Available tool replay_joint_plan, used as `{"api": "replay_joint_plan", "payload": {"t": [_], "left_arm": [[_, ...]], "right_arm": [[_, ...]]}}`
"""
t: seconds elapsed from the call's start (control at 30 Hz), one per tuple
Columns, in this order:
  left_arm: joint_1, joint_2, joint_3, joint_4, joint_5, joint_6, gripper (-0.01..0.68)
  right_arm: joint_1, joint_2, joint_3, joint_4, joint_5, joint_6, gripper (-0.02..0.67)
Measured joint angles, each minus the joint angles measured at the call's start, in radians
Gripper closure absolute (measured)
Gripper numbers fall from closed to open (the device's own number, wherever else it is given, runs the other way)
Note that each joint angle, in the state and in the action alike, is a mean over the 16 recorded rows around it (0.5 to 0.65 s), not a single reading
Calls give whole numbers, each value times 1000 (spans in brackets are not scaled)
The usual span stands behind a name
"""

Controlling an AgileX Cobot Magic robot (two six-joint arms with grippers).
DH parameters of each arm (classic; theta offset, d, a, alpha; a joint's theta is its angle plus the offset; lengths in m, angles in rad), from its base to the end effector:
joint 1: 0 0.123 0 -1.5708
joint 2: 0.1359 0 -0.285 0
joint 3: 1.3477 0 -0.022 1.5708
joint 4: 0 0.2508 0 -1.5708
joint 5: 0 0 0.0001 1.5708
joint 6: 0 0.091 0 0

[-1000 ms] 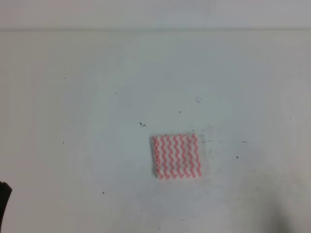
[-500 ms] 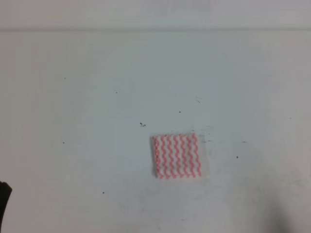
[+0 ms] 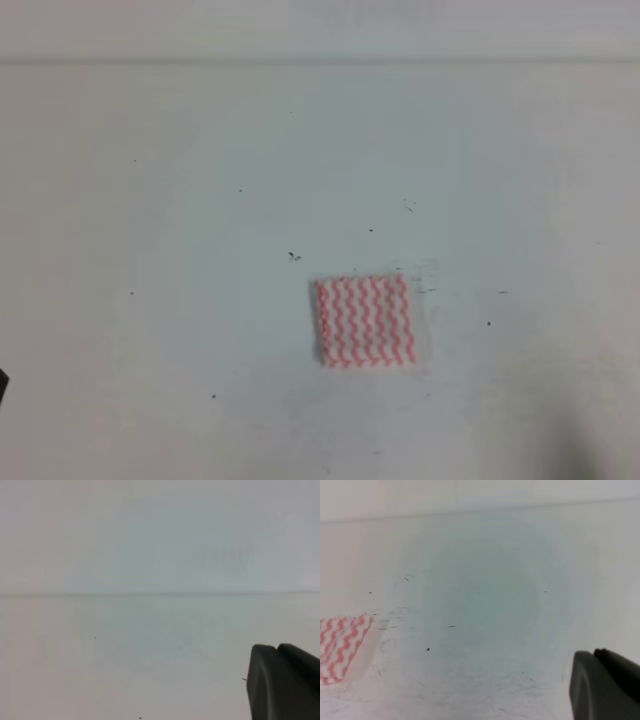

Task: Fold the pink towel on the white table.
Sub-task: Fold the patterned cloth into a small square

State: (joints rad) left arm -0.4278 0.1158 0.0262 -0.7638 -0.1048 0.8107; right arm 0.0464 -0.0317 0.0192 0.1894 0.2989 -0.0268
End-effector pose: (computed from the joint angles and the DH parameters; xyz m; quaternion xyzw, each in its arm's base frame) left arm 0.0631 -0.0216 0.2040 0.1402 0.6855 -0.1093 0.7061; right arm 0.0528 0.0075 0.1819 0.0241 0.7718 0.0849 0.6296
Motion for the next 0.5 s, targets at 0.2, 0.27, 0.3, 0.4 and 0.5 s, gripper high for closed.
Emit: {"api": "replay_joint_plan", "payload": {"t": [0.2,0.27,0.3,0.4,0.5], "left_arm": [[129,-59,0,313,134,-325,676],[173,-82,0,400,188,-417,676],[192,-93,0,436,216,-455,676],[236,-120,-3,508,293,-529,676],[258,-136,-3,532,334,-553,676]], "right_arm": [[0,-1,1,0,-1,-1,666],[0,-1,1,1,-1,-1,666],[0,-1,1,1,-1,-1,666],[0,0,0,1,0,0,666],[0,0,0,1,0,0,666]]}}
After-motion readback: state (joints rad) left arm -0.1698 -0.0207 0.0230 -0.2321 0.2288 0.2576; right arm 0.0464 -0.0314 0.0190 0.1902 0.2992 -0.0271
